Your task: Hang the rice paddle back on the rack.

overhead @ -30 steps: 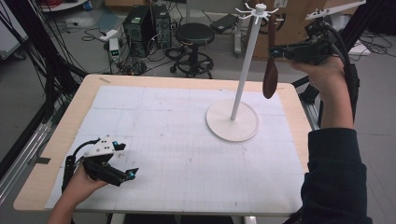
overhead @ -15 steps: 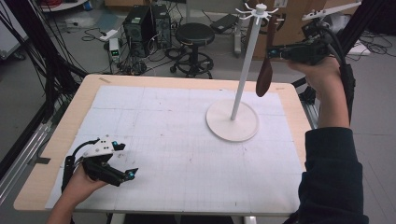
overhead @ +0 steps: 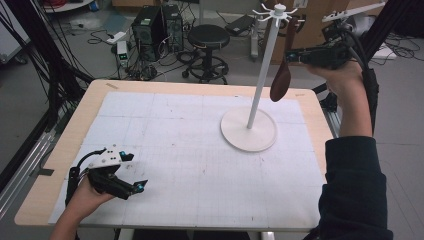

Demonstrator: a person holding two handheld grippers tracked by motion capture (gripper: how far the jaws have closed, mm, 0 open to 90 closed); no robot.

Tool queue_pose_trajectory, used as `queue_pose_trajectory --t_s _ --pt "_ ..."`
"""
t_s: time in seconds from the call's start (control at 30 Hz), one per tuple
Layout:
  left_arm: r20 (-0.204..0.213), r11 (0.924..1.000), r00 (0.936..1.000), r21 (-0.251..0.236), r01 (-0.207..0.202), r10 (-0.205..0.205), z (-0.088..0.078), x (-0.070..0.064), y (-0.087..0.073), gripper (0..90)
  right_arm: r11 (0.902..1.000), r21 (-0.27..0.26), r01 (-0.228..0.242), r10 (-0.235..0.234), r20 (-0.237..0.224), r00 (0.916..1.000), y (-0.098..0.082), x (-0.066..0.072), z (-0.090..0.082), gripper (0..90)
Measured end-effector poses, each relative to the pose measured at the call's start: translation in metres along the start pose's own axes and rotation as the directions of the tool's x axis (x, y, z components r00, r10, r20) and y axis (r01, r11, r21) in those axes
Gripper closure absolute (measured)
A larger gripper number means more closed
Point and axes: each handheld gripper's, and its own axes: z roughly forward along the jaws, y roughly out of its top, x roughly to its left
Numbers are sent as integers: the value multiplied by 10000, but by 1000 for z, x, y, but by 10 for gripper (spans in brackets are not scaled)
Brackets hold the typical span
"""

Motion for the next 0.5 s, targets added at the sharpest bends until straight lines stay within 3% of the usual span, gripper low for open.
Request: queue_pose_trajectory --t_s 0.13,0.27,0.5 --pt "-17 10000 10000 38 -14 14 0 0 0 17 9998 -53 -203 203 -13 9998 -2 1 -3 709" --pt "-16 10000 10000 36 -28 28 1 0 0 17 9999 -110 -107 106 -75 9999 -3 2 -5 691" --pt "-11 10000 10000 48 -35 35 1 0 0 17 9997 -228 113 -129 -695 9975 -10 12 -7 595"
